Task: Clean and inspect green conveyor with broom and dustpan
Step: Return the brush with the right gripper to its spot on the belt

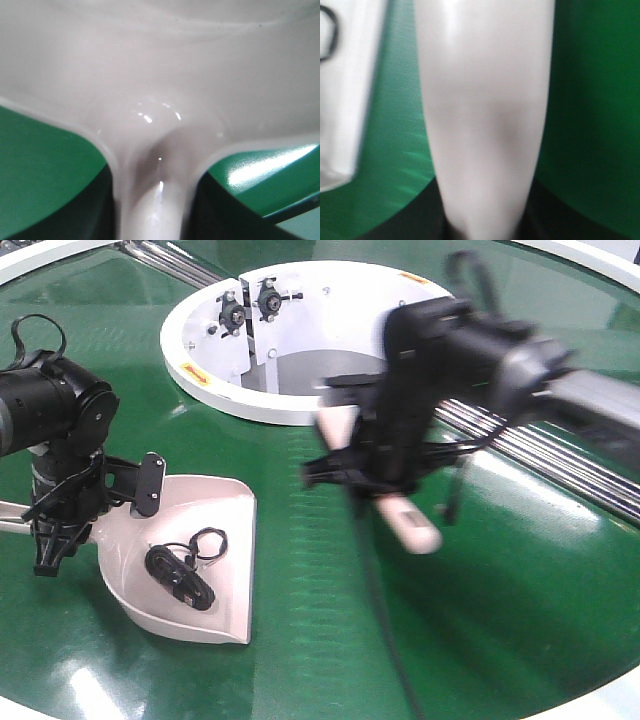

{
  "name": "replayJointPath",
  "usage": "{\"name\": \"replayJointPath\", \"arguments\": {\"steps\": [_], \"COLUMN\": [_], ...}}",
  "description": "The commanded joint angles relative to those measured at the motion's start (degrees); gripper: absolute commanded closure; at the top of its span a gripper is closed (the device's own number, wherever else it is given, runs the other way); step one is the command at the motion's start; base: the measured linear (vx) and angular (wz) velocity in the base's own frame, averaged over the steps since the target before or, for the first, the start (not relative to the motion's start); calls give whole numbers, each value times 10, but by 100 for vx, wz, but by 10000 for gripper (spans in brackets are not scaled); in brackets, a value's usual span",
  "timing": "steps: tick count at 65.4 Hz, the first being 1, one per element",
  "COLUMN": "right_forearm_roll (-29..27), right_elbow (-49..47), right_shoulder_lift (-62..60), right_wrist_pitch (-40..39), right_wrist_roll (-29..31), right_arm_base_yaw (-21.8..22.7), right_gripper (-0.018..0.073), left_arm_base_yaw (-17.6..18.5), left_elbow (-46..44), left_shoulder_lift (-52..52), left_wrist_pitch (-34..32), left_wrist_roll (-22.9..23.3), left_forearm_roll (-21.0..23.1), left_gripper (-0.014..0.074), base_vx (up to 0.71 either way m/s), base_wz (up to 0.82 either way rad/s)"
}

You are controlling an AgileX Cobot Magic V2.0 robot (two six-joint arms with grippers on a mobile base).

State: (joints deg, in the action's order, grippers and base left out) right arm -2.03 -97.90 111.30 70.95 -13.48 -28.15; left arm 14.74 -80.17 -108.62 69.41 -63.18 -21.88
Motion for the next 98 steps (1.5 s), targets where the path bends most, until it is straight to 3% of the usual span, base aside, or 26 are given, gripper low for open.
{"name": "replayJointPath", "arguments": {"steps": [1,15,27,49,98], "right_forearm_roll": [5,3,4,20,16], "right_elbow": [38,159,235,303,303], "right_shoulder_lift": [-75,-154,-193,-197,-196], "right_wrist_pitch": [6,-60,-84,-143,-145], "right_wrist_roll": [33,75,115,135,154], "right_arm_base_yaw": [38,112,143,143,143], "right_gripper": [564,564,564,564,564], "left_arm_base_yaw": [3,3,3,3,3], "left_elbow": [-16,-16,-16,-16,-16], "left_shoulder_lift": [28,28,28,28,28], "left_wrist_pitch": [21,21,21,21,18], "left_wrist_roll": [6,6,6,6,6], "left_forearm_roll": [-7,-7,-7,-7,-8], "left_gripper": [603,603,603,603,603], "base_vx": [0,0,0,0,0], "base_wz": [0,0,0,0,0]}}
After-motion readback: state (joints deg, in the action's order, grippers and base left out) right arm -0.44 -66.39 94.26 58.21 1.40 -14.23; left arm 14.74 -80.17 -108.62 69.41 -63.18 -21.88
